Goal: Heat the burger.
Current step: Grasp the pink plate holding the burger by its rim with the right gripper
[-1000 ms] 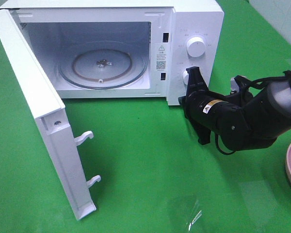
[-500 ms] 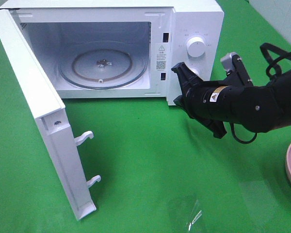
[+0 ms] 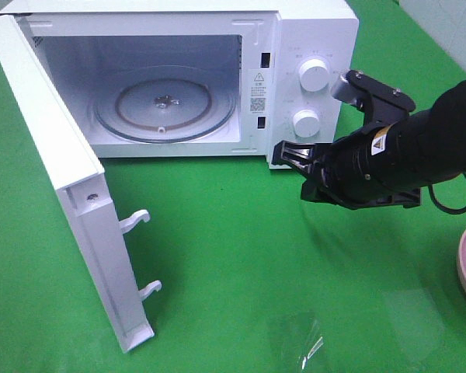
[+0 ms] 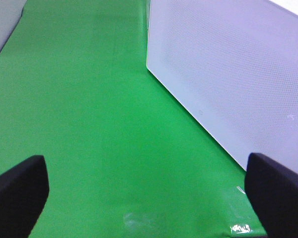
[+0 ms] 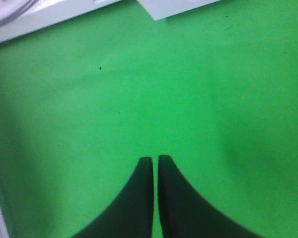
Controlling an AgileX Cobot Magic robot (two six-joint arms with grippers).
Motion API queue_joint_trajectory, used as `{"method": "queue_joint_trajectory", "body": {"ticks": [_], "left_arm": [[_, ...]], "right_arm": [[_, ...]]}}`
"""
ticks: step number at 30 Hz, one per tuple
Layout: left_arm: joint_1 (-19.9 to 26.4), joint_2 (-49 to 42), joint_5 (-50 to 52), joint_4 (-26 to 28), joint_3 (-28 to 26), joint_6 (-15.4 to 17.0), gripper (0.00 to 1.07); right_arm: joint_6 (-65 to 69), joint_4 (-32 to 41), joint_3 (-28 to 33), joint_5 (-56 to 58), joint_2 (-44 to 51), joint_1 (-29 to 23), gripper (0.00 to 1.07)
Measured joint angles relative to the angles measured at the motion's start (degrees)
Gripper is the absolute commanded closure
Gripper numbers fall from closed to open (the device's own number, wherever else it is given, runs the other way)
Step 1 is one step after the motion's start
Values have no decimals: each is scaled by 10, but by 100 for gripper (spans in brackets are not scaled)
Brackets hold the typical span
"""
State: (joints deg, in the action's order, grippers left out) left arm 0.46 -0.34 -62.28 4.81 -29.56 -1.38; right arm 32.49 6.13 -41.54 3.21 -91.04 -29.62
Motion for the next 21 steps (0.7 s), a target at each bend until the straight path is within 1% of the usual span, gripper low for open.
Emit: {"method": "queue_joint_trajectory", "body": {"ticks": [3,4,7,8,9,10,11,12,13,14,15,16,17,18,21], "left_arm": [[0,0,0,0,0,0,5],[0,0,0,0,0,0,5],[0,0,0,0,0,0,5],[0,0,0,0,0,0,5],[0,0,0,0,0,0,5],[0,0,0,0,0,0,5],[0,0,0,0,0,0,5],[0,0,0,0,0,0,5],[0,0,0,0,0,0,5],[0,0,0,0,0,0,5],[0,0,0,0,0,0,5],[0,0,0,0,0,0,5],[0,0,0,0,0,0,5],[0,0,0,0,0,0,5],[0,0,0,0,0,0,5]], "right_arm": [[-34,-1,0,27,17,0,98],[-70,-1,-3,64,34,0,94],[-84,-1,-7,80,41,0,91],[-131,-3,-21,142,59,0,77],[-163,-3,-29,175,69,0,64],[-163,-3,-29,175,69,0,64],[-182,-5,-33,193,74,0,55],[-182,-5,-33,193,74,0,55],[-210,-5,-36,217,87,0,37],[-210,-5,-36,217,87,0,37],[-231,-5,-36,238,97,0,21],[-231,-5,-36,238,97,0,21],[-242,-9,-37,258,106,0,10],[-245,-14,-37,280,111,0,6],[-246,-18,-37,305,112,1,7]]}}
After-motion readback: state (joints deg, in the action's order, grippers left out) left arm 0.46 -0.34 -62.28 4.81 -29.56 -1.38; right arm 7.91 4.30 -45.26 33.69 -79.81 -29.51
